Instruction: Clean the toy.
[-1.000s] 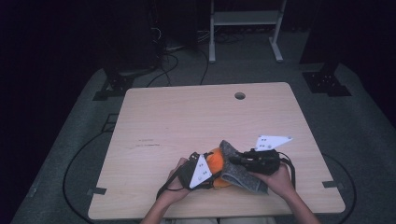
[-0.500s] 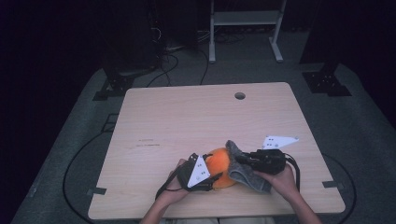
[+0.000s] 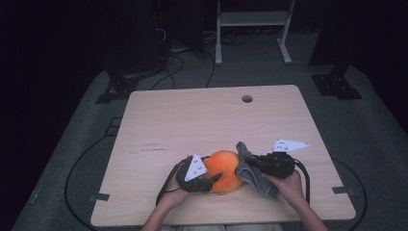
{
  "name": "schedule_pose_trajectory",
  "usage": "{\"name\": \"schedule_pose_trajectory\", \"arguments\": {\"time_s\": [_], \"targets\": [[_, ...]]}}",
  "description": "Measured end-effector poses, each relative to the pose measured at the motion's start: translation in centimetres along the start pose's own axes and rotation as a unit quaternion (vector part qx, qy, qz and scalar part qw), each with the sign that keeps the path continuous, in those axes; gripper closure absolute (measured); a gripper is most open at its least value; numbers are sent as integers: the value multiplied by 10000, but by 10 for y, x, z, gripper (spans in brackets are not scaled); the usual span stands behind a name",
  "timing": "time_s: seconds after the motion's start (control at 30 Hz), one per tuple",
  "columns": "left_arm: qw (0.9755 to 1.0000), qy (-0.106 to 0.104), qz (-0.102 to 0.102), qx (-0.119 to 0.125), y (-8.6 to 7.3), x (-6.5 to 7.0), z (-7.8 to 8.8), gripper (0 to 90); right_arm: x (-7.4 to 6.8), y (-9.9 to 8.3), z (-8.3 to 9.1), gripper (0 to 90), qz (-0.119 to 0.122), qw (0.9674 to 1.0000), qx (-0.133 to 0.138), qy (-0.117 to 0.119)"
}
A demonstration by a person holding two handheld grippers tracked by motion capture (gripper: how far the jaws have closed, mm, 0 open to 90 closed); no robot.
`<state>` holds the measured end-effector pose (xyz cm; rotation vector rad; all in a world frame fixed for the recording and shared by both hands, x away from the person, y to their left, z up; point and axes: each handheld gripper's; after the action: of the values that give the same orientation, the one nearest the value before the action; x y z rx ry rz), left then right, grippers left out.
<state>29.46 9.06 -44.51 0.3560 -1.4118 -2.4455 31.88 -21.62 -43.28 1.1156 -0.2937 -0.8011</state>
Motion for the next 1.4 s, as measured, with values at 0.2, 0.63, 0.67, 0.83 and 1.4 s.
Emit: {"name": "schedule_pose_trajectory", "arguments": {"time_s": [0.2, 0.63, 0.67, 0.83, 1.4], "targets": [[9994, -76, 329, 27, -4, -9, 2, 313, -3, -4, -9, 800, 190, 9989, -339, -249], [9989, -186, 148, 400, 4, -13, 16, 262, -27, 0, -11, 799, 670, 9977, -47, -9], [9995, -94, -72, 301, 3, -12, 15, 292, -20, -1, -12, 799, 638, 9979, -60, -92], [9998, 60, -43, 176, 2, -12, 12, 382, -7, -5, -13, 799, 465, 9978, -206, -430], [9966, 426, -210, 675, -1, -14, 18, 381, -29, -5, -19, 799, 854, 9962, -95, -153]]}}
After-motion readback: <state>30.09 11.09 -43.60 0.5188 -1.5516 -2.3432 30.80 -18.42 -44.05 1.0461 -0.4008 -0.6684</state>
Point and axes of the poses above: each handheld gripper's, and its own axes: z roughly backward along the jaws, y roughly out of its top, x roughly to its right, and after that the axes turned 12 degrees about -y, right-handed
